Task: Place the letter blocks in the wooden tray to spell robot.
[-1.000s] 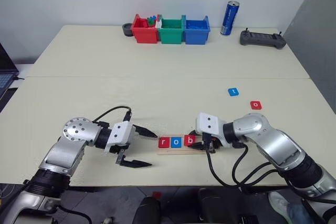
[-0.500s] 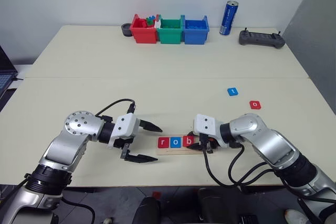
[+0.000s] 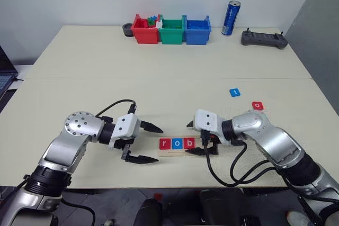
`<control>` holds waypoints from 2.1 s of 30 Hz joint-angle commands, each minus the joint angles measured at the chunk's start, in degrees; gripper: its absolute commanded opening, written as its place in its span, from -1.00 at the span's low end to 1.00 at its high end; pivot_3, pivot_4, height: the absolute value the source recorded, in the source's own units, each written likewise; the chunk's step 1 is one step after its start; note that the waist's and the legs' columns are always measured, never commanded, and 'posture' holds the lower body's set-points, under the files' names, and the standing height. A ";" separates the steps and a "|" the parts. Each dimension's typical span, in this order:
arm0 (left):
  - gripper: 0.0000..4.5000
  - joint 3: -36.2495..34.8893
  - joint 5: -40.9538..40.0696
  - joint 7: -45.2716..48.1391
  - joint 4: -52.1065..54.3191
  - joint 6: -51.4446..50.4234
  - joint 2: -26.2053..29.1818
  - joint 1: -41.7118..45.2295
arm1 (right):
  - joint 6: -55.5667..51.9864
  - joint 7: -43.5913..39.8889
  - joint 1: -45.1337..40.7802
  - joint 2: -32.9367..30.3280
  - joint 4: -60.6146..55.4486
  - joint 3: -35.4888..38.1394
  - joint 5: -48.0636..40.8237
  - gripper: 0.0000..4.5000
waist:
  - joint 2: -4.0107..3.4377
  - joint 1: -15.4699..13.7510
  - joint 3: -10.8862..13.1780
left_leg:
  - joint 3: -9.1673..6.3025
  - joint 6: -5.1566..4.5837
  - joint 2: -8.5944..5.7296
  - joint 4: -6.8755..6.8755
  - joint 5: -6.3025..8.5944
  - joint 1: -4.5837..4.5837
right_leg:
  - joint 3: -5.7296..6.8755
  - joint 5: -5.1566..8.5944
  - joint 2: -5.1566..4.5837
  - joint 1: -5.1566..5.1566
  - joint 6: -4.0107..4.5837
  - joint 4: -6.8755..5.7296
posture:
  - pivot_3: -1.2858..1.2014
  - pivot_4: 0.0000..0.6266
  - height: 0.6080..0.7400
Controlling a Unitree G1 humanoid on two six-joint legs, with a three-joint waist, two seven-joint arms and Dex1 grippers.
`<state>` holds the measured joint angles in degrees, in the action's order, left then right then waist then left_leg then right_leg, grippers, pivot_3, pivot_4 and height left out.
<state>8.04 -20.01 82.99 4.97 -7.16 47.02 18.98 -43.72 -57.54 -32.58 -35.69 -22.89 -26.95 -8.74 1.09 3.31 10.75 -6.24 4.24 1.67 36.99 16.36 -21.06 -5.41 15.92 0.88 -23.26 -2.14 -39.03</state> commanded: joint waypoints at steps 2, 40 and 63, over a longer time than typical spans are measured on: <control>1.00 -1.78 -0.46 -0.19 1.07 1.01 0.80 0.26 | -2.57 -1.30 2.19 -3.85 -6.26 5.13 -4.05 0.99 | 0.00 -0.07 0.00 | 0.00 0.00 0.00 0.00 0.00 -0.02 | 0.00 0.00 -0.01 0.00 0.00 0.02 | 0.03 -0.52 1.00; 1.00 -3.26 -1.56 -0.33 -0.62 2.84 -0.63 -2.38 | 3.70 47.82 8.78 15.67 29.90 41.44 1.32 0.25 | -0.01 0.95 -0.01 | 0.14 0.00 0.00 -0.02 0.00 0.10 | -0.16 -0.01 0.02 0.07 0.01 -0.04 | 0.03 -0.52 1.00; 1.00 -2.18 -1.88 -1.87 1.77 -0.65 -0.68 -0.09 | -18.88 53.76 31.00 24.29 -21.20 34.13 -1.59 -0.35 | -0.06 0.65 0.00 | 0.00 0.00 0.02 -0.13 0.00 0.02 | -0.08 0.05 0.03 -0.03 0.06 -0.07 | 0.03 -0.52 1.00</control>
<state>6.50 -21.31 81.20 5.17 -7.79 46.12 18.59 -59.81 -5.48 -1.86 -11.86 -37.00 7.32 -9.96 1.03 3.96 10.74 -6.17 4.24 1.69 36.89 16.36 -21.04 -5.54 15.98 0.90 -23.29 -2.11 -39.08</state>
